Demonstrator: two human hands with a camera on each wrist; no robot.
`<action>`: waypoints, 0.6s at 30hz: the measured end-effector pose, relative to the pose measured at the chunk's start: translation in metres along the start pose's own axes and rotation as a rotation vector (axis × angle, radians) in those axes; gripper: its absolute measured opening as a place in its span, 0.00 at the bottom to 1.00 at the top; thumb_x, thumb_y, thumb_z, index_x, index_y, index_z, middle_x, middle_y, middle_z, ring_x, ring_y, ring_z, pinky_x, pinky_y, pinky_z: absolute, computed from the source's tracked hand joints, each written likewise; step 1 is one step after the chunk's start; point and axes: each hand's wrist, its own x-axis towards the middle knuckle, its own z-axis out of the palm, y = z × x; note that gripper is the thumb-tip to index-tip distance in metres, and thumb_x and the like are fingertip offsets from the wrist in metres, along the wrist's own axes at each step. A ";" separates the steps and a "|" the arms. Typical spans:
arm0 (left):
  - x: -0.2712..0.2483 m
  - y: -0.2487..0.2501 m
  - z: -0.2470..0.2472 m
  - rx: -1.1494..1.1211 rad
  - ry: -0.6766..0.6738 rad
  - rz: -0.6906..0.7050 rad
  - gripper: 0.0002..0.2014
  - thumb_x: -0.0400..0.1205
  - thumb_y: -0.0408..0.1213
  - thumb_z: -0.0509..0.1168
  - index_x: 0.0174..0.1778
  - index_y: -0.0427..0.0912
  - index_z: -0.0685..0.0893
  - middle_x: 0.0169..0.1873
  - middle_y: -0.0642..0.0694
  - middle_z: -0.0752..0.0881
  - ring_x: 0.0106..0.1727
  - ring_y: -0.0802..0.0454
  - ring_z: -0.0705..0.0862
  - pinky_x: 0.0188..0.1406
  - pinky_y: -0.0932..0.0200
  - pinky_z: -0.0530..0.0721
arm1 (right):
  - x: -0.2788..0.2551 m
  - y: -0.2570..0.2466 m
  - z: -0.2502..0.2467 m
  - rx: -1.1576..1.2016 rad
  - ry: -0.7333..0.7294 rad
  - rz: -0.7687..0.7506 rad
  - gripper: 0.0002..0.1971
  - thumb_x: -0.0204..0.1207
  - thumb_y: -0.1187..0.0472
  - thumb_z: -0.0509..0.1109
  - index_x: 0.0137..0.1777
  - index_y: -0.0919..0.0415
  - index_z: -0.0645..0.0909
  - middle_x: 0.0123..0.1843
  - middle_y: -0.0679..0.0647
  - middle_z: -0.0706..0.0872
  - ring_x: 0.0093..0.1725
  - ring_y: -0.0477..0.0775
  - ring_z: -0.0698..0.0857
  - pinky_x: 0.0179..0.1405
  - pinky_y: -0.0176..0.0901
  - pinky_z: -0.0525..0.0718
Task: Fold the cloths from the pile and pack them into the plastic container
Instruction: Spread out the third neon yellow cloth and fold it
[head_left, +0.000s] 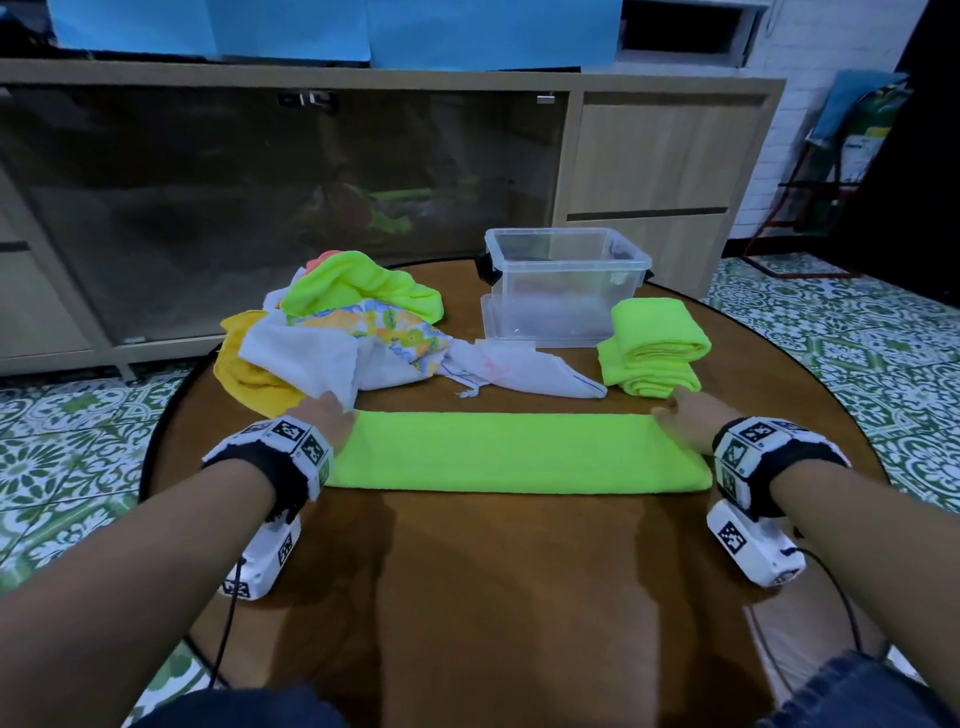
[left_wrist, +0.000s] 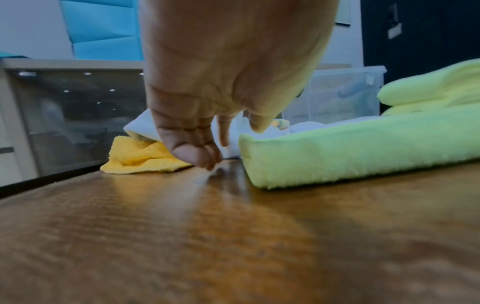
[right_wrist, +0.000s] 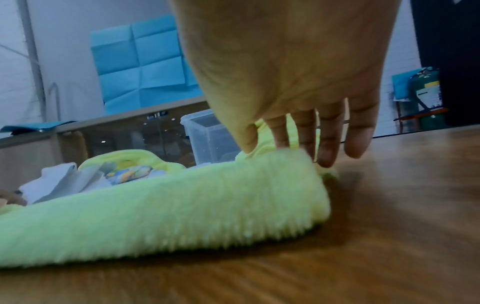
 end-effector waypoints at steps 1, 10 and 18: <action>0.001 -0.001 -0.001 0.003 0.000 0.035 0.22 0.88 0.47 0.49 0.70 0.35 0.73 0.61 0.35 0.80 0.59 0.39 0.82 0.47 0.53 0.77 | 0.000 0.001 -0.001 0.003 -0.005 -0.031 0.23 0.85 0.48 0.53 0.73 0.64 0.68 0.65 0.62 0.79 0.63 0.62 0.80 0.53 0.47 0.78; -0.004 0.001 -0.007 0.048 0.040 0.139 0.17 0.87 0.41 0.56 0.69 0.37 0.71 0.63 0.37 0.75 0.60 0.41 0.80 0.48 0.54 0.78 | -0.006 0.000 -0.013 0.090 0.061 -0.131 0.13 0.79 0.58 0.66 0.60 0.63 0.80 0.49 0.57 0.79 0.48 0.57 0.79 0.30 0.39 0.73; -0.002 -0.001 -0.012 -0.247 0.249 0.207 0.16 0.86 0.37 0.57 0.67 0.35 0.76 0.60 0.32 0.75 0.60 0.34 0.77 0.59 0.45 0.76 | 0.000 0.010 -0.017 0.432 -0.020 -0.022 0.11 0.80 0.59 0.66 0.56 0.67 0.79 0.45 0.60 0.79 0.41 0.55 0.78 0.34 0.42 0.73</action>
